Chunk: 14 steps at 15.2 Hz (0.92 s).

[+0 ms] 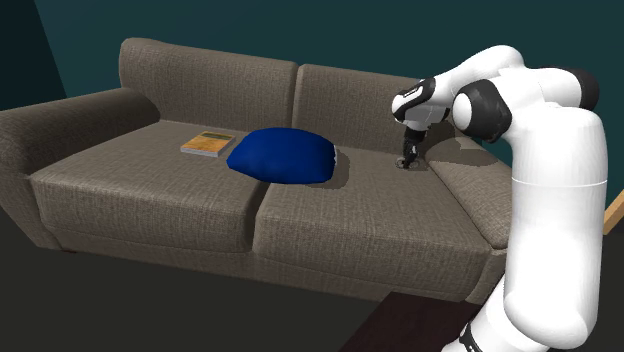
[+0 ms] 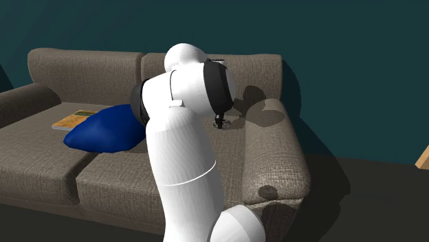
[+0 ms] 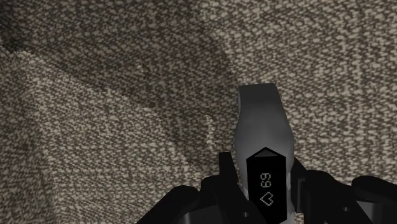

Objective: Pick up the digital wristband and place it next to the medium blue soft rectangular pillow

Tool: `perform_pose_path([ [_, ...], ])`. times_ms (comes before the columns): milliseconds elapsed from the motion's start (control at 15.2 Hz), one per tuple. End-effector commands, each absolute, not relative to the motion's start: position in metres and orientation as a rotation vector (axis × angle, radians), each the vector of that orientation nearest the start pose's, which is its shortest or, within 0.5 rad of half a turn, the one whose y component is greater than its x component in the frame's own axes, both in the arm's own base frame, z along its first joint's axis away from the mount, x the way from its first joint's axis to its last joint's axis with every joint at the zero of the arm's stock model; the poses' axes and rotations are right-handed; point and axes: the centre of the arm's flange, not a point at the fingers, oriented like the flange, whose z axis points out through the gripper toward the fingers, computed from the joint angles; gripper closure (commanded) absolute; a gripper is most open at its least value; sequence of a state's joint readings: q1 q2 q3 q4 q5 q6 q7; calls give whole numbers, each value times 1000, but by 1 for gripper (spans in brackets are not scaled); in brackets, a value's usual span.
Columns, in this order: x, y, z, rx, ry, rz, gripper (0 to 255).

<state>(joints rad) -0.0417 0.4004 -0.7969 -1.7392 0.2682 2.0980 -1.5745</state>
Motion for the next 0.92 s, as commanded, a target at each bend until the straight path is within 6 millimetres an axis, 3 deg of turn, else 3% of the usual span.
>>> perform_pose_path([
  [0,477,-437,412,-3064,-1053,15,255],
  [330,477,-437,412,-3064,-1053,15,255],
  [858,477,-437,454,-3064,-1053,15,255],
])
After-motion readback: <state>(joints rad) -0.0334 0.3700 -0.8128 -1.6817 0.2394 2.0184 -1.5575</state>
